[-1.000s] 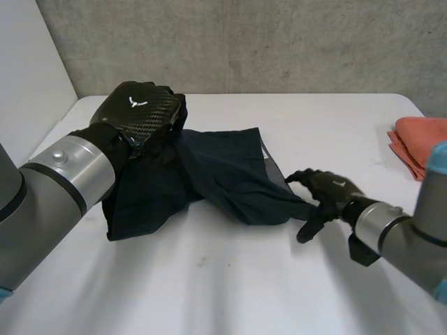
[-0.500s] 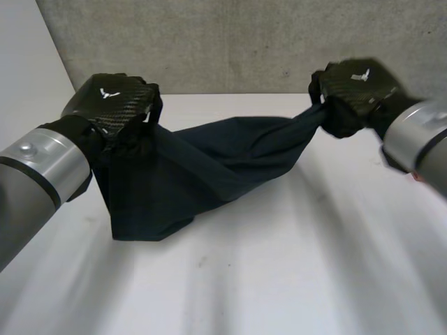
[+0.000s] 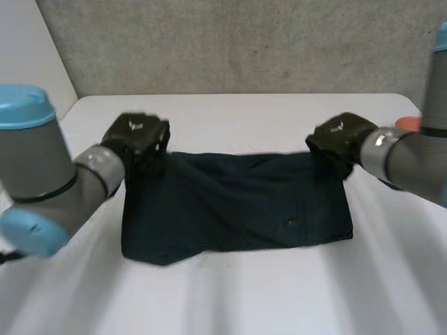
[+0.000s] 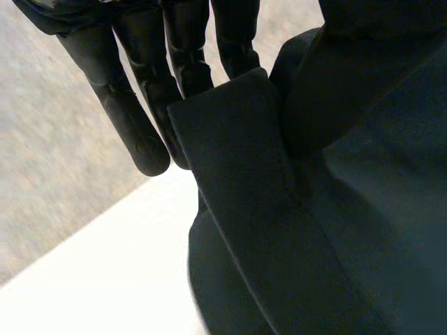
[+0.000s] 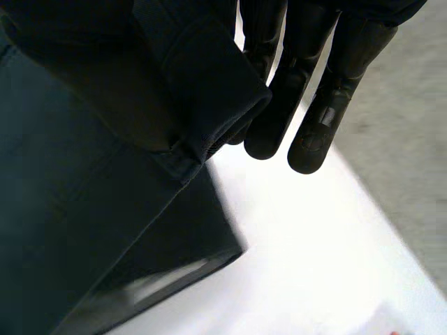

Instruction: Fold the laundry.

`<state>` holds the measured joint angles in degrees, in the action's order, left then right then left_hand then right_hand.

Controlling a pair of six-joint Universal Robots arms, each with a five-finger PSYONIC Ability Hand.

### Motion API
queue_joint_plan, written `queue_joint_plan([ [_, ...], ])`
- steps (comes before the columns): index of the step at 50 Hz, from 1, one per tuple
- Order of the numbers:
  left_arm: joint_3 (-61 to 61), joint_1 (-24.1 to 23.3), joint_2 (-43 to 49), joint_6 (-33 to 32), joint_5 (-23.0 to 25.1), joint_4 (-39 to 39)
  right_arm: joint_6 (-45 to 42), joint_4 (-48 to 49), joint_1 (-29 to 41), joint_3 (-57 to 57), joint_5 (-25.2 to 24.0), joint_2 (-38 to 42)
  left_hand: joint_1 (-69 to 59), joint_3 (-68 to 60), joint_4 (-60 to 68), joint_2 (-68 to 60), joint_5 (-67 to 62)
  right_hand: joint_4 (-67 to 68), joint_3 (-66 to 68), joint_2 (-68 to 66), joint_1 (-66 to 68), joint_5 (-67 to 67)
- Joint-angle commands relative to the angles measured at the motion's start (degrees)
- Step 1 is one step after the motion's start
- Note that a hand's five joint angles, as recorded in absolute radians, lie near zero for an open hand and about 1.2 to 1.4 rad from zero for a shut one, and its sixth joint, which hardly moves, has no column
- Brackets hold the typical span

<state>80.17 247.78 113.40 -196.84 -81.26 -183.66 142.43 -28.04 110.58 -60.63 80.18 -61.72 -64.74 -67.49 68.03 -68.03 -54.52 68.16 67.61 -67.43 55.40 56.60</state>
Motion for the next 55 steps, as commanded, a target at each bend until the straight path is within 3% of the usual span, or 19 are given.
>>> queue_joint_plan([
  [1,-11.0,1.2,6.0,-2.2,-0.3,-21.4,10.7,18.1,0.9,12.9,2.6,7.5,-14.4,-11.7,11.1,-11.1,-14.7,11.8,12.4,-12.6,24.6,13.4],
  [9,-17.6,1.1,4.7,-2.1,-1.1,-43.2,19.0,40.2,1.3,26.2,5.3,9.2,-15.3,-12.5,12.0,-12.0,-15.5,11.8,12.4,-12.6,24.6,13.4],
  [13,-17.9,1.0,3.5,-0.6,-3.0,-47.2,18.8,49.8,1.5,26.8,7.3,8.5,-15.3,-12.5,12.0,-12.0,-15.5,11.8,12.4,-12.6,24.6,13.4],
  [18,-14.3,1.3,1.1,4.4,-3.2,-47.9,18.8,50.8,2.3,24.5,6.5,7.9,-15.3,-12.5,12.0,-12.0,-15.5,11.8,12.4,-12.6,24.6,13.4],
  [23,-6.4,1.5,-1.9,5.5,-2.8,-47.2,18.6,44.3,2.5,18.3,3.2,7.8,-15.3,-12.5,12.0,-12.0,-15.5,11.8,12.4,-12.6,24.6,13.4],
  [28,3.7,0.4,-2.4,5.0,-2.8,-42.6,18.3,33.0,2.4,11.8,0.8,8.3,-14.9,-12.2,11.7,-11.7,-15.2,11.8,12.4,-12.6,24.6,13.4],
  [35,16.9,-2.4,-2.8,-0.5,-3.0,-26.7,15.5,16.6,1.7,-0.7,0.2,8.1,-13.3,-10.5,10.0,-10.0,-13.5,11.8,12.4,-12.6,24.6,13.4],
  [40,23.8,-3.2,-6.1,-5.8,-3.6,-14.3,10.6,16.3,1.2,-11.2,-0.3,5.8,-11.2,-8.5,7.9,-7.9,-11.5,11.8,12.4,-12.6,24.6,13.4],
  [45,27.2,-3.2,-9.9,-5.7,-3.6,-8.2,6.0,16.9,-1.2,-20.2,-0.2,-0.4,-8.7,-6.0,5.4,-5.4,-9.0,11.8,12.4,-12.6,24.6,13.4],
  [47,27.8,-3.4,-11.1,-5.7,-3.6,-7.1,5.0,17.5,-1.4,-23.9,-0.5,-2.3,-3.4,-0.6,0.1,-0.1,-3.6,11.8,12.4,-12.6,24.6,13.4],
  [55,28.6,-3.5,-21.3,-1.8,-3.6,-3.7,5.0,23.8,-2.0,-33.3,-4.6,-6.9,47.9,50.6,-51.2,51.2,47.7,11.8,12.4,-12.6,24.6,13.4],
])
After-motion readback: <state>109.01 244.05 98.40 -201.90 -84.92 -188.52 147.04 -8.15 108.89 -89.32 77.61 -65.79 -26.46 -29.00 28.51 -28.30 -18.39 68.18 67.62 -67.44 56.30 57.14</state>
